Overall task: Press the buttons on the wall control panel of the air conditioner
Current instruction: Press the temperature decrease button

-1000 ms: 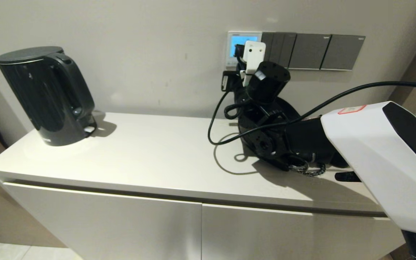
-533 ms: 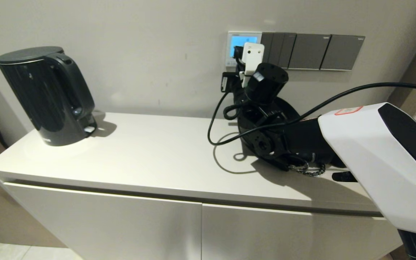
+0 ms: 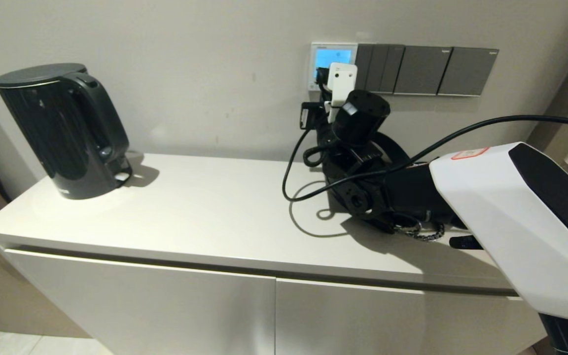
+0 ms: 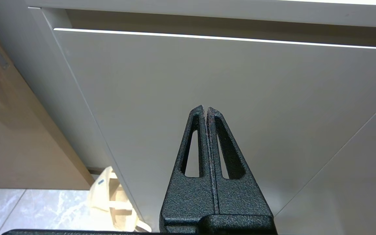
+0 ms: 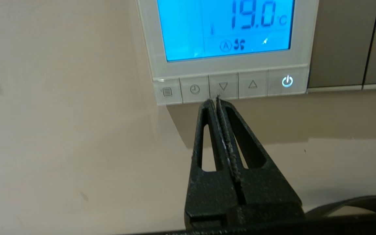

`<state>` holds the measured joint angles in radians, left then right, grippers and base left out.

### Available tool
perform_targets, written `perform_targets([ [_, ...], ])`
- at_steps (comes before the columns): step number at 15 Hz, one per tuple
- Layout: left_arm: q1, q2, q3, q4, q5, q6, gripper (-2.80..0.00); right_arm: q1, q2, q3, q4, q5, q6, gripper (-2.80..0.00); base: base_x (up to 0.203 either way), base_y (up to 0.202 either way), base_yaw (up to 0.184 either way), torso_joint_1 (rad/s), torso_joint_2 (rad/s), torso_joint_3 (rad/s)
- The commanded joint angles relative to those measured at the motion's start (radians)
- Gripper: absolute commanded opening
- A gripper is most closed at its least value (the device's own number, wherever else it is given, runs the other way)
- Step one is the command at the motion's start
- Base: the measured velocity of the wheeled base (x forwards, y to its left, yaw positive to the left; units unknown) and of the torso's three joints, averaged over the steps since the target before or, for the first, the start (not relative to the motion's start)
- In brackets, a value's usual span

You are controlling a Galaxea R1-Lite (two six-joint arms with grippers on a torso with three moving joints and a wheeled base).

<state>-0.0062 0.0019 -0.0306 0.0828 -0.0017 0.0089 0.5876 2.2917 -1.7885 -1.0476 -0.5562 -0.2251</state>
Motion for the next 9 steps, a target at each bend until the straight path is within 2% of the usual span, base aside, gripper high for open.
perform_targets([
  [1,0.000,0.000,0.000,0.001,0.000,0.000,-2.80,0.005,-0.027,0.011,-0.012,-0.004,-0.002,-2.80,0.000,0.000,0.000,0.000,0.00,0.000],
  [9,0.000,0.000,0.000,0.000,-0.001,0.000,-2.80,0.039,-0.138,0.095,-0.033,-0.010,0.000,-2.80,0.000,0.000,0.000,0.000,0.00,0.000],
])
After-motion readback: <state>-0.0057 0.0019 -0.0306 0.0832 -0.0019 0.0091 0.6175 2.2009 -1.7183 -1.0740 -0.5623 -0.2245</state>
